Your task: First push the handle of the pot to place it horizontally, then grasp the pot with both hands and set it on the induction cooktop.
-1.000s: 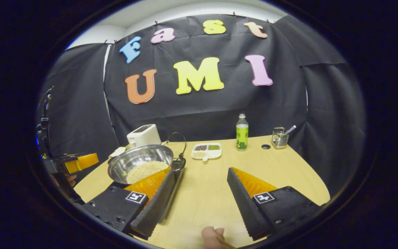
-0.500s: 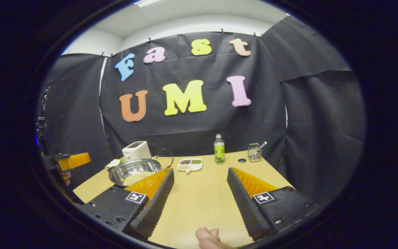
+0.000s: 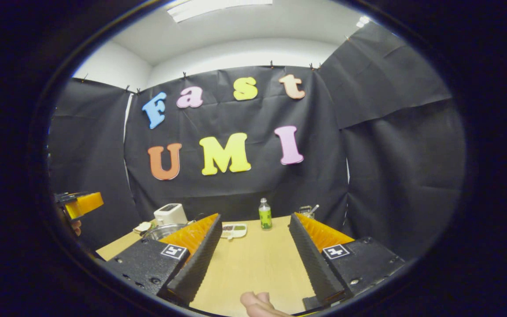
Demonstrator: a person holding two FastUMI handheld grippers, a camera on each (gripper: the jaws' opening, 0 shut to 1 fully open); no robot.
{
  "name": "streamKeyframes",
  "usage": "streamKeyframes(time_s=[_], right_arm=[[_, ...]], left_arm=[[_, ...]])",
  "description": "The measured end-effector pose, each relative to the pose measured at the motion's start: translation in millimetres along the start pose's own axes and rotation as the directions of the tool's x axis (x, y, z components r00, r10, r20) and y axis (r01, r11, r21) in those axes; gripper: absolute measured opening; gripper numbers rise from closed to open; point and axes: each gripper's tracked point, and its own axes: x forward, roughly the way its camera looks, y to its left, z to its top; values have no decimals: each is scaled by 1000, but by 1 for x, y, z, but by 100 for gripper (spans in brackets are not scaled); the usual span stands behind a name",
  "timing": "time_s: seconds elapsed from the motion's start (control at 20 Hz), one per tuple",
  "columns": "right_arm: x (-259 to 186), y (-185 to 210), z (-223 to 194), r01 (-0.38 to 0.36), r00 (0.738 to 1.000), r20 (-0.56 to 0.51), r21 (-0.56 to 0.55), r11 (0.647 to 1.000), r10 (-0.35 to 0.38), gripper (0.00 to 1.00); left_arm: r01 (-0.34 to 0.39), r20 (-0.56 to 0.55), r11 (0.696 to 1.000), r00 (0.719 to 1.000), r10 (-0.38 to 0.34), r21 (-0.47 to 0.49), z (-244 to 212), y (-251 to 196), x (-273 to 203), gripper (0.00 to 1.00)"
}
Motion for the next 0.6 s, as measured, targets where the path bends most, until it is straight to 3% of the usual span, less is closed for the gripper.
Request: streamKeyframes(time_s=[0.2,0.6], right_arm=[[-24,-13,14,30,999,31,-27,999,-29,97],[-58,-19,32,-2,994,111,-60,998,8,96]], left_arm=[[-6,34,1000,999,6,-1,16,-7,-23,95],[5,131,1000,991,-7,16,31,-15,-51,95]])
